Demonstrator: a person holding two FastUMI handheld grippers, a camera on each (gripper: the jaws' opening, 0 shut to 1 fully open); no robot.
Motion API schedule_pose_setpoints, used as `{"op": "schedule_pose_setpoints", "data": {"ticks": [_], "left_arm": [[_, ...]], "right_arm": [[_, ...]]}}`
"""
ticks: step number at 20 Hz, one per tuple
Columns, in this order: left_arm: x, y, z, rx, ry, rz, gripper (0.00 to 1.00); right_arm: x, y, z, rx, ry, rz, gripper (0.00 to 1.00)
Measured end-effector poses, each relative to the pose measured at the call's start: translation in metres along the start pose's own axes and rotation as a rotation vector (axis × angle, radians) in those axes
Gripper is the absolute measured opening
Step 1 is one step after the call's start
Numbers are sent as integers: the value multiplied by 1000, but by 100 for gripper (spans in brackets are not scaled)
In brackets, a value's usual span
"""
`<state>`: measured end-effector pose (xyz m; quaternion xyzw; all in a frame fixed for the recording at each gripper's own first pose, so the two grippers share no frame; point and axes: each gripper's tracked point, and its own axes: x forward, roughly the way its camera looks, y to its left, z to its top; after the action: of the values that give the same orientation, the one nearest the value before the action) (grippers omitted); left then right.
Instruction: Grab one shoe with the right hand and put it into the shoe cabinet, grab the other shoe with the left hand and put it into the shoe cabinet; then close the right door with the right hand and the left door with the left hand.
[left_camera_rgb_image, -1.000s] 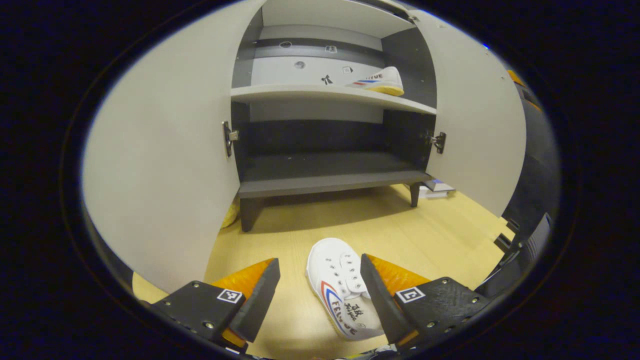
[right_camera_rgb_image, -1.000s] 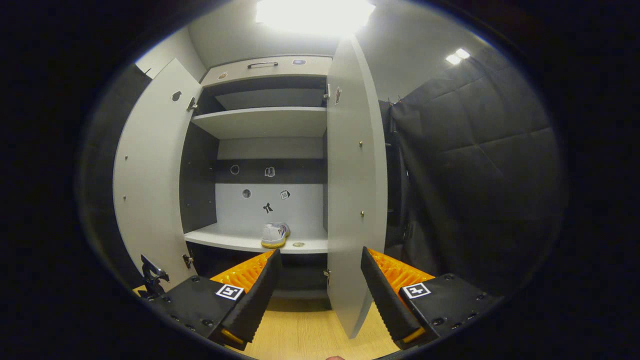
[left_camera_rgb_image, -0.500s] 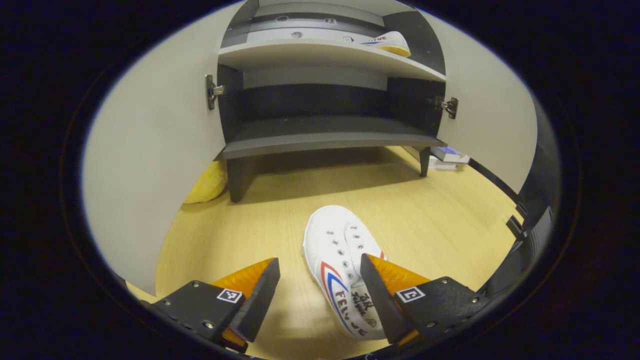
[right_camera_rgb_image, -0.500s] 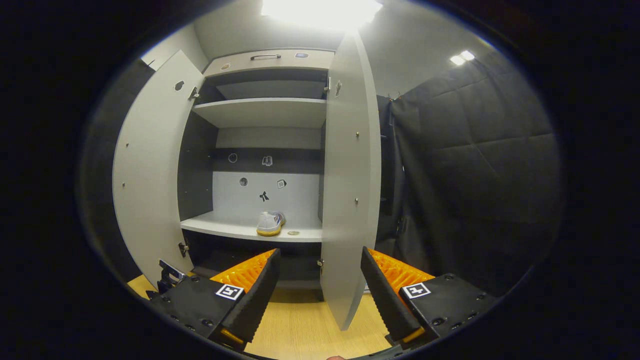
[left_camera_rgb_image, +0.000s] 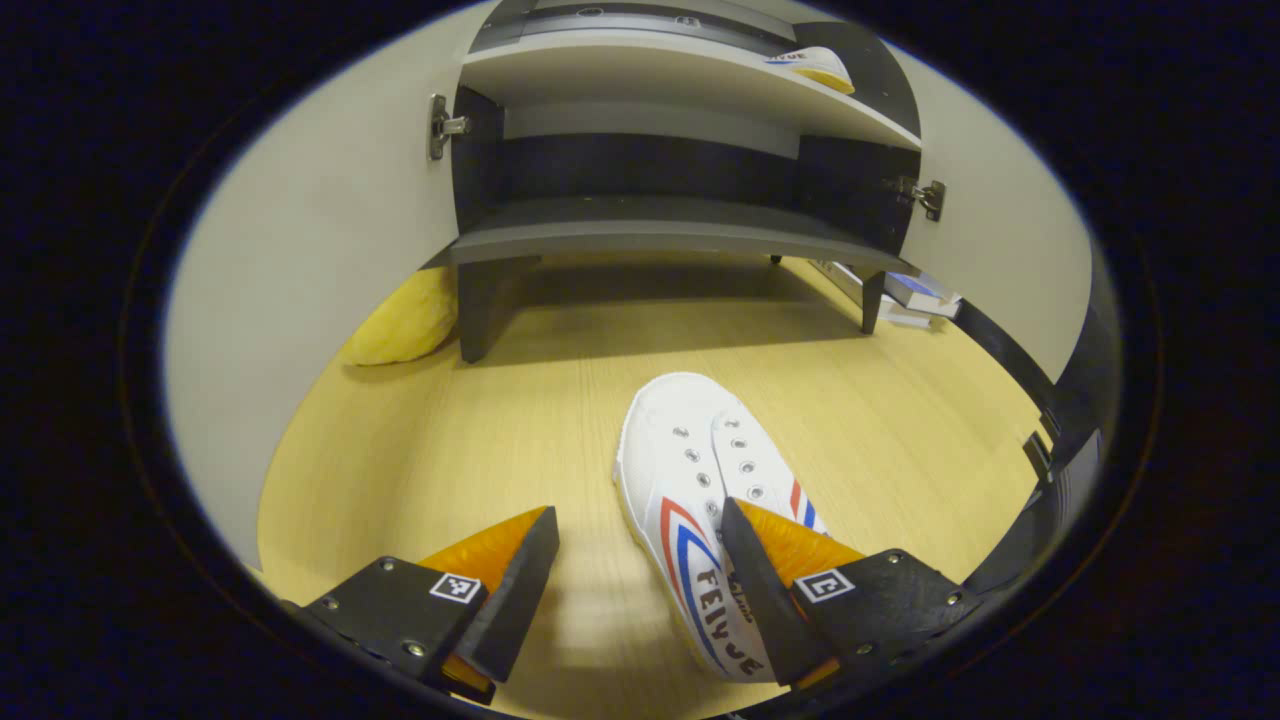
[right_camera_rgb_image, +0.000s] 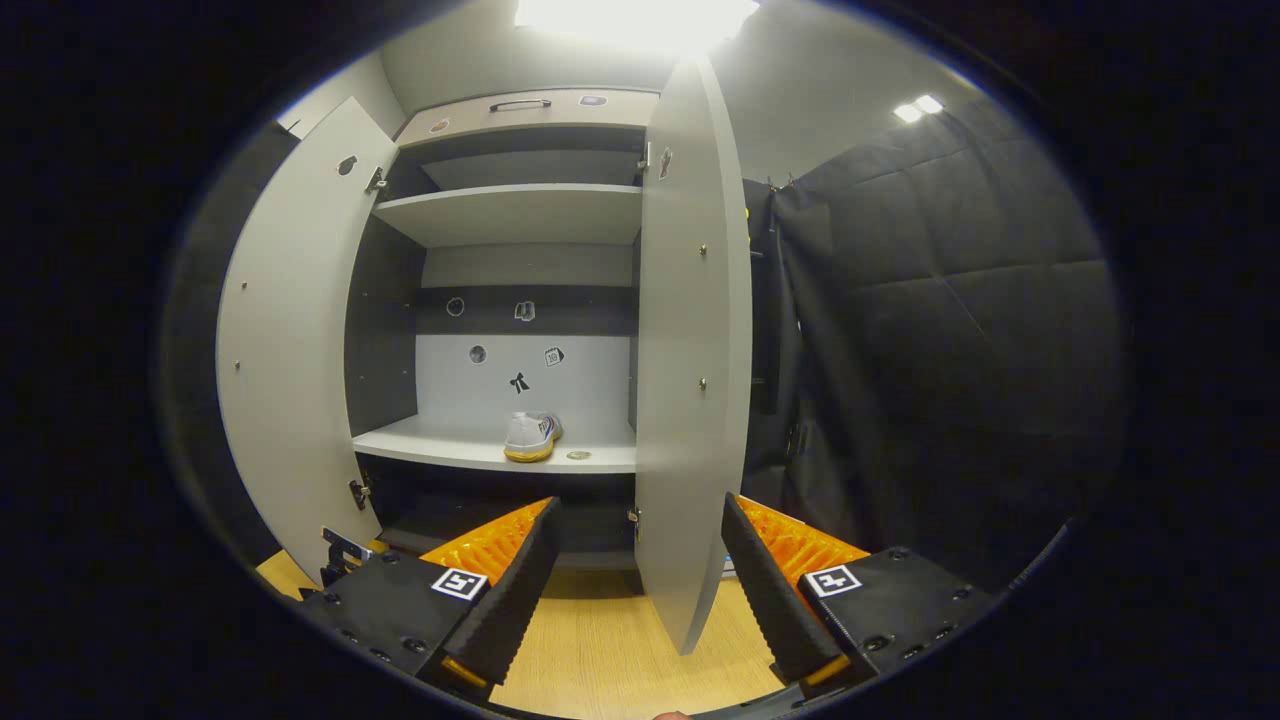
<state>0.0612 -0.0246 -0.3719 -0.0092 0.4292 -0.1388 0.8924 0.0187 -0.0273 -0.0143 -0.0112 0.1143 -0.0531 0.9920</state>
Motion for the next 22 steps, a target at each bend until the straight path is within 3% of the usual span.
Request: {"op": "schedule_pose_setpoints", "data": {"ticks": [1,4,5,7,8,9,11,12,13,15,22], "left_arm": [[0,-2,1,-11,-4,-13,97],[2,-13,-1,-31,-3,-47,90],[2,-19,-1,-40,-2,-59,70],[1,-19,0,-1,6,-37,46],[2,-20,-1,17,11,-27,44],[-3,-18,2,20,10,-21,35],[1,-17,4,-32,8,-15,12],[-5,-13,8,-55,-1,-6,11],[-5,-15,10,-66,-7,-7,2],[0,-13,12,-65,-29,-2,2],[-22,-6,41,-106,-102,3,2]], "right_arm": [[0,-1,-1,-1,3,-1,99],[0,-4,-4,-5,10,-1,95],[0,-5,-5,-5,12,-2,95],[-2,-6,-5,-1,13,-1,95],[-2,-8,-5,0,12,-1,95],[-2,-8,-6,2,12,2,99],[-2,-11,-6,6,12,3,95],[-1,-11,-6,11,13,7,95],[-1,-10,-6,16,15,11,95],[0,-10,-6,20,16,21,99],[1,-6,11,5,-13,51,95]]}}
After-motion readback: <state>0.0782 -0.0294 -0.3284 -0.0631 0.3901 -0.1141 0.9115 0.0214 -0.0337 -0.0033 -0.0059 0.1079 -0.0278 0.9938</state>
